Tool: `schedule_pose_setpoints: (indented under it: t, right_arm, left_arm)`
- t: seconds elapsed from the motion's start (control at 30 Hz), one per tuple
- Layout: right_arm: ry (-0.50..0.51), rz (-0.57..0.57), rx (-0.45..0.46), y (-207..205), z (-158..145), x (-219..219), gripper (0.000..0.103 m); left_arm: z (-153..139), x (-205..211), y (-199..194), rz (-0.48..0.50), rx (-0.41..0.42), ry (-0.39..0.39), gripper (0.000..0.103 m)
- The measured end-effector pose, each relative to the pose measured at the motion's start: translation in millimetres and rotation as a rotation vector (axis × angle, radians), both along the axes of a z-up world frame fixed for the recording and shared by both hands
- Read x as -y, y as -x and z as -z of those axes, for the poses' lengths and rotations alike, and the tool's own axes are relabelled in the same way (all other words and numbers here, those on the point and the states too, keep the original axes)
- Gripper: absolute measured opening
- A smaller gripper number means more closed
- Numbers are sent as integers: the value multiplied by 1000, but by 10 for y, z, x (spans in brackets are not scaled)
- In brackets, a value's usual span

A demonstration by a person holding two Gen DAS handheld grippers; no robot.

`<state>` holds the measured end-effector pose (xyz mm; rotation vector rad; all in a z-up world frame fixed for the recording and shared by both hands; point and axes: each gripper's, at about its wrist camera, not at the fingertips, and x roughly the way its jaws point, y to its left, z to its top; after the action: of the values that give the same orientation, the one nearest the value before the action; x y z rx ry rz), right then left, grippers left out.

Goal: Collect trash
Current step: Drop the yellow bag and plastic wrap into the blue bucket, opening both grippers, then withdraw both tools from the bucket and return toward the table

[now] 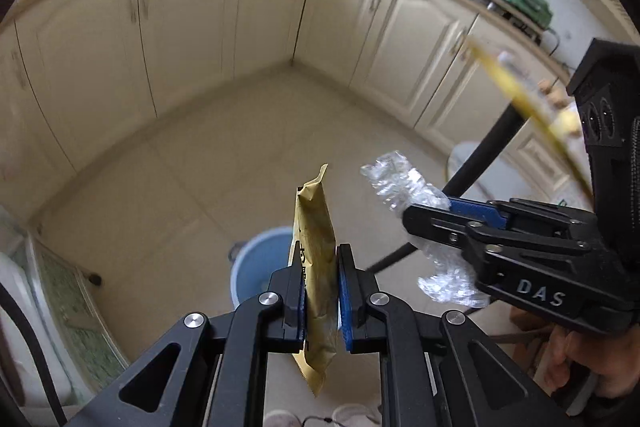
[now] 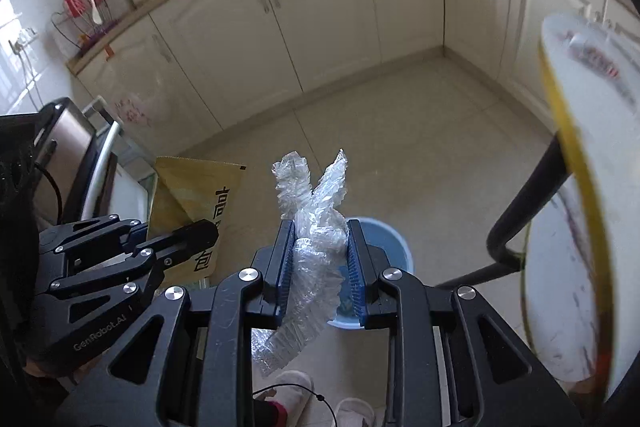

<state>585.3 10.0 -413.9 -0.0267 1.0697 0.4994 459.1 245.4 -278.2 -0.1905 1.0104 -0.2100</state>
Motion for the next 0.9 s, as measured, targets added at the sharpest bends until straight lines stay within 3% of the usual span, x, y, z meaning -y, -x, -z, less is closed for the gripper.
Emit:
schedule_pose_setpoints:
  t: [0.2,0.3,0.4,0.5,0.57,0.67,0.7,0.77,0.9]
  right_arm:
    - [29,78,-199,-444,1179,9,25]
    - [10,115,-283,-633,1621,69,27]
    - [10,131,-339,-761,1915,100,28]
    - [14,146,-358,-839,2031,142,36]
    - [6,148,-361,-879,2065,202,52]
    - [6,151,-357,-940,2063,223,57]
    - [2,152,-356,-943,2040,227,57]
    - [0,145,-339,-906,1937,211,57]
    - [-2,109,-262,-788,1505,129,60]
  left_arm:
    - [956,11,-452,16,-213,39,9]
    - [1312,43,-662,12,-307,47,10]
    - [1500,88,-786,22,-350,3,10]
    - [1561,157,-972,9,-372,29,14]
    - [1612,137,-991,3,-377,17,18]
    - [1538,86,-1065,-29,-380,-23,37]
    - [1482,42,-1051,-47,-371,-32,42]
    - [1322,-13,-956,-89,-344,-52,42]
    - [702,-195,-709,-203,-257,-105,47]
